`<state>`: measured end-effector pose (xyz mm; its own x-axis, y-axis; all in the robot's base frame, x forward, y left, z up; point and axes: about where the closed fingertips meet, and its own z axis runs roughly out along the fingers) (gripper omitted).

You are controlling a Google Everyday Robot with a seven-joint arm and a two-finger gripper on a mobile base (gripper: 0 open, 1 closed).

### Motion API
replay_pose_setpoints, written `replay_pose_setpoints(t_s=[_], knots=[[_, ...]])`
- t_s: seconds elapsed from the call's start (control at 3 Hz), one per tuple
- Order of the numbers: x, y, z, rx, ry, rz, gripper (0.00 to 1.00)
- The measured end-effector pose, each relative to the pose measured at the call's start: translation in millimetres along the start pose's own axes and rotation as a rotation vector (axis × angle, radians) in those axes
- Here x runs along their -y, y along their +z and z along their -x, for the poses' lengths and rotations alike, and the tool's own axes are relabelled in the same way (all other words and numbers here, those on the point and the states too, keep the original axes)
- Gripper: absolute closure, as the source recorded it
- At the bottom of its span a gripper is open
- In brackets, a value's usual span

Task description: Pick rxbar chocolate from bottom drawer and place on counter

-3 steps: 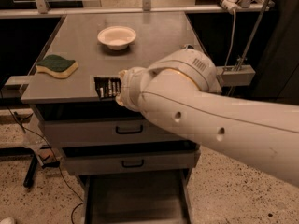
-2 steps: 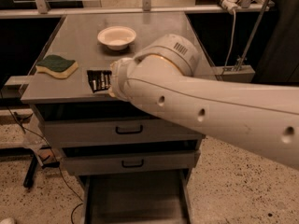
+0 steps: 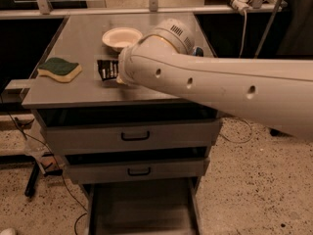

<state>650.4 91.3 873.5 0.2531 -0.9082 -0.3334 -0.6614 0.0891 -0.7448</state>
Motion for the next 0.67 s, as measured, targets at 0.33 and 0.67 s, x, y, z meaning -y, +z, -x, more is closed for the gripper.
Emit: replay_pose_setpoints(t_s=[0.33, 0.67], knots=[[17.1, 30.9, -21.8, -0.009, 0.031, 0.012, 1.00], [19.1, 34.5, -21.2, -0.006, 0.031, 0.012, 0.81]])
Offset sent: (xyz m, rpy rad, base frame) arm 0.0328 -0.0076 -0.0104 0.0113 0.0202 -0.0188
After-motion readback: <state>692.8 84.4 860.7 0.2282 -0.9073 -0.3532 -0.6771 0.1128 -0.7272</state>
